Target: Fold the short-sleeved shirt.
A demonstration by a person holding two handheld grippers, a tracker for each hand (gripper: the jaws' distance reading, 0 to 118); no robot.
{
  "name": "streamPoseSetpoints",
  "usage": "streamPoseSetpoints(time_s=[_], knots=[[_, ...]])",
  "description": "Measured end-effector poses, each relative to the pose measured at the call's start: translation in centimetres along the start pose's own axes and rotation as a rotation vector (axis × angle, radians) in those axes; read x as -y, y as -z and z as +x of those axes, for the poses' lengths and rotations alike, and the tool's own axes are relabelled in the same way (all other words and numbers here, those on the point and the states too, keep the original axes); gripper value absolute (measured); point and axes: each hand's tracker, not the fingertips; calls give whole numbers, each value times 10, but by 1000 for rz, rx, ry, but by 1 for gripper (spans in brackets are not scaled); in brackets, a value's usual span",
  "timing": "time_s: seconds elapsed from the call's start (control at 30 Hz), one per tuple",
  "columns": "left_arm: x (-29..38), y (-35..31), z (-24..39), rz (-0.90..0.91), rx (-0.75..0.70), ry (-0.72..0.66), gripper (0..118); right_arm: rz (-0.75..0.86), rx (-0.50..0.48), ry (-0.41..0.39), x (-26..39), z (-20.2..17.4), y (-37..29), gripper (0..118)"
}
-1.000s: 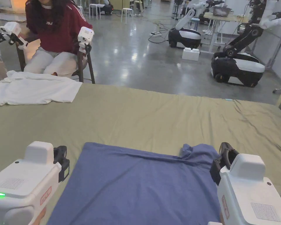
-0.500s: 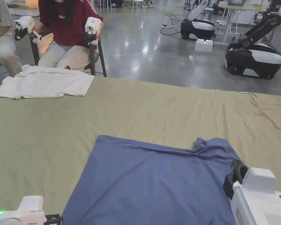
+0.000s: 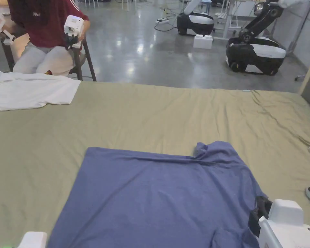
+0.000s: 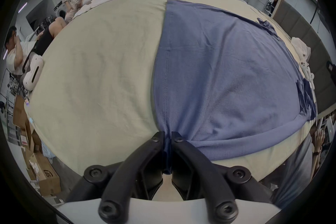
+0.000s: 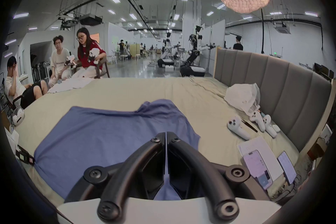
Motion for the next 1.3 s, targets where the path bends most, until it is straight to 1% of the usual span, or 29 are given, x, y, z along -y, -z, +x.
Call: streamPoseSetpoints(time_s=[0.03, 0.07, 0.1, 0.13, 0.17, 0.3, 0.43, 0.5, 0.53, 0.57, 0.6, 0.63, 0.67, 0.73, 0.77, 0.8, 0.83, 0.93, 1.13, 1.3], knots=[[2, -2, -2, 7, 0, 8, 3, -36, 10, -4, 4, 7, -1, 12], [3, -6, -4, 13, 6, 6, 3, -80, 12, -9, 7, 15, -3, 32], [4, -8, -5, 21, 14, 4, 3, -110, 14, -5, 12, 22, -5, 46], [6, -11, -6, 30, 23, 0, 3, -160, 19, -14, 18, 30, -6, 56], [8, -14, -8, 31, 24, 3, 3, -215, 12, -20, 24, 37, -6, 61], [14, -17, -9, 52, 29, 20, 3, -380, -8, -36, 57, 57, -8, 67], [16, -16, -11, 61, 35, 10, 3, -547, -44, -31, 98, 65, -3, 67], [17, -16, -10, 64, 34, 9, 3, -570, -36, -52, 110, 63, 0, 65], [17, -15, -11, 64, 35, 8, 3, -584, -39, -54, 116, 63, 3, 59], [17, -15, -11, 64, 35, 8, 3, -596, -44, -46, 121, 64, 6, 50], [17, -15, -11, 65, 36, 9, 3, -598, -51, -12, 123, 65, 7, 42], [17, -14, -12, 66, 37, 9, 3, -589, -73, 27, 125, 66, 7, 29], [18, -14, -12, 66, 37, 7, 3, -584, -67, 14, 123, 65, 7, 7], [19, -13, -13, 71, 41, 5, 3, -566, -91, 8, 120, 63, 7, 7], [20, -13, -14, 73, 44, 1, 3, -561, -115, 23, 117, 61, 5, 7], [20, -13, -15, 76, 46, -2, 3, -573, -80, -7, 115, 59, 4, 7], [20, -16, -14, 79, 48, -3, 3, -574, -89, -30, 113, 57, 2, 6], [22, -21, -15, 94, 52, 1, 3, -570, -76, -10, 104, 61, -4, 5], [18, -32, -17, 163, 64, -20, 3, -547, -56, -33, 78, 54, -16, 5], [-5, -41, -22, 253, 102, -76, 3, -512, -53, -1, 46, 54, -7, 5]])
